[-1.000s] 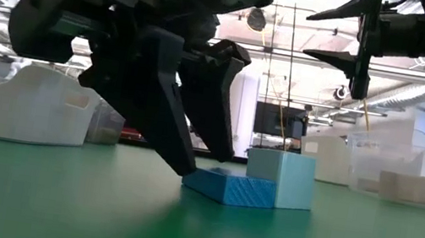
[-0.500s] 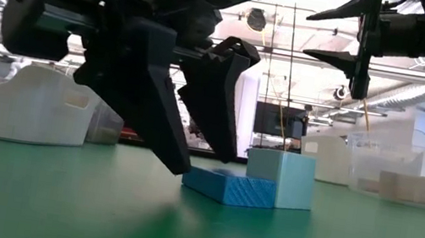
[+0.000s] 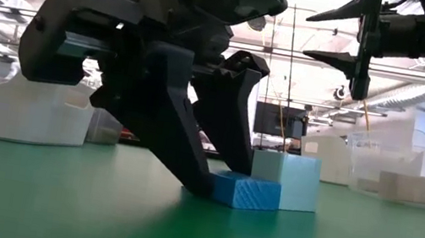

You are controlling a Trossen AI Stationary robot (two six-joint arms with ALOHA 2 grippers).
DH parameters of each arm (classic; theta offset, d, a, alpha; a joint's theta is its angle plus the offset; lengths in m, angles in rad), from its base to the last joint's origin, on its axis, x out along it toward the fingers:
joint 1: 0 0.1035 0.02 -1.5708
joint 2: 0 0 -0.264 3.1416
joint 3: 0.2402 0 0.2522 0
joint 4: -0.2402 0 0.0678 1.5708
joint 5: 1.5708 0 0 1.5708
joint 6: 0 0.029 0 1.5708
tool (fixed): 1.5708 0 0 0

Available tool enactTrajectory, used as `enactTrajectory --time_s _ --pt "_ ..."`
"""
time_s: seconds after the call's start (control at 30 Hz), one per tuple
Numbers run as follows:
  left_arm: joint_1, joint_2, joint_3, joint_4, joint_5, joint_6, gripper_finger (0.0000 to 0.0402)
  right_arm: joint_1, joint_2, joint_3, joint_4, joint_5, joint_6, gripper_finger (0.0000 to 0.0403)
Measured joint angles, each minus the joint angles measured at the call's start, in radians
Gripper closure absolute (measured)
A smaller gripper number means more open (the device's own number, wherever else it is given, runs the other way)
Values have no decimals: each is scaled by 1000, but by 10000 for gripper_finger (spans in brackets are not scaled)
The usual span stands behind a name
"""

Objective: Sort & place blocks by color
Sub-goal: Put the small blue rectangular block into the gray bin

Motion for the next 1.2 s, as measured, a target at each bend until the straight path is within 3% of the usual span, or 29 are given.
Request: enactTrajectory --time_s 0.13,0.3,0.67,1.2 --pt "0 0 1 -14 3 -8 192 0 0 0 -1 0 0 179" --pt "0 -2 3 -45 4 -46 281 0 0 0 0 0 0 179" --pt "2 -35 -1 -34 1 -212 281 0 0 0 0 0 0 179" --pt "9 -341 0 -135 -61 -238 281 0 0 0 2 0 0 179"
